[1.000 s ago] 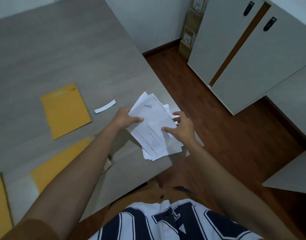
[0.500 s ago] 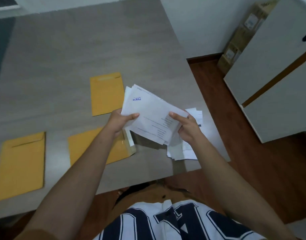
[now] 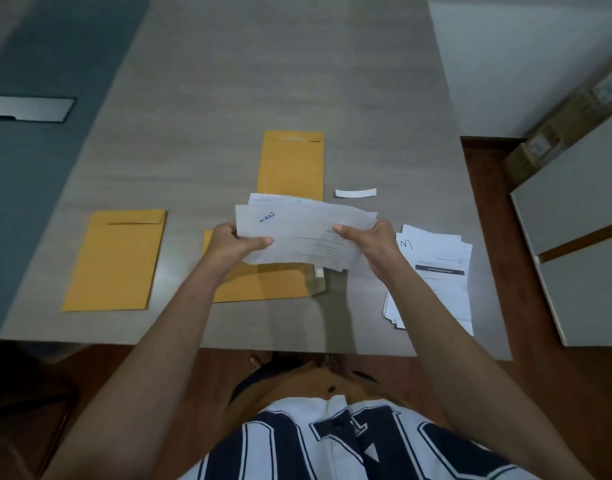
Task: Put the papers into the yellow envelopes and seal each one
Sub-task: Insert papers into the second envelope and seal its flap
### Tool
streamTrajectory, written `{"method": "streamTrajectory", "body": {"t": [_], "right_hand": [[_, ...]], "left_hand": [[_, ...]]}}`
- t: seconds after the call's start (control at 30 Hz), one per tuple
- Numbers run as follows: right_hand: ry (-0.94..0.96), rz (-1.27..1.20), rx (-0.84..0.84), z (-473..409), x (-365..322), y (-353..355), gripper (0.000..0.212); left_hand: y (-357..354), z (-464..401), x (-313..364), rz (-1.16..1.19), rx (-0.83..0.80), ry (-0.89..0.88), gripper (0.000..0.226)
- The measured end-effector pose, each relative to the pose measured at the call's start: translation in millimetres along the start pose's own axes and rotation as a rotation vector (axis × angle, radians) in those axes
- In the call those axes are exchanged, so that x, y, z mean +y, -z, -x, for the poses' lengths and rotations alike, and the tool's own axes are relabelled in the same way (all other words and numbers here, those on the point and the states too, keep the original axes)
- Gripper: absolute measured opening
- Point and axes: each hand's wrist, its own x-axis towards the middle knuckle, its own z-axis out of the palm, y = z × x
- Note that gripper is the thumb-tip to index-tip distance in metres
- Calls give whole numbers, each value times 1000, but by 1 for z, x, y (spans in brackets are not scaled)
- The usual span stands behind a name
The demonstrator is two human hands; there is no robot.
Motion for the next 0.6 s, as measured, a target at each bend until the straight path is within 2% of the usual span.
{"method": "streamTrajectory", "body": {"t": [0.2,0.4,0.6], "right_hand": [[6,16,-78,7,2,-14,31],[-61,-8,-91,15,28,-21,43],[-77,9,-80,19,36,-27,48]], "left_hand": [[7,3,-11,-50,22,31,36],[-4,6,-39,-10,16,115,40],[-11,5,-41,43,4,119,42]]}}
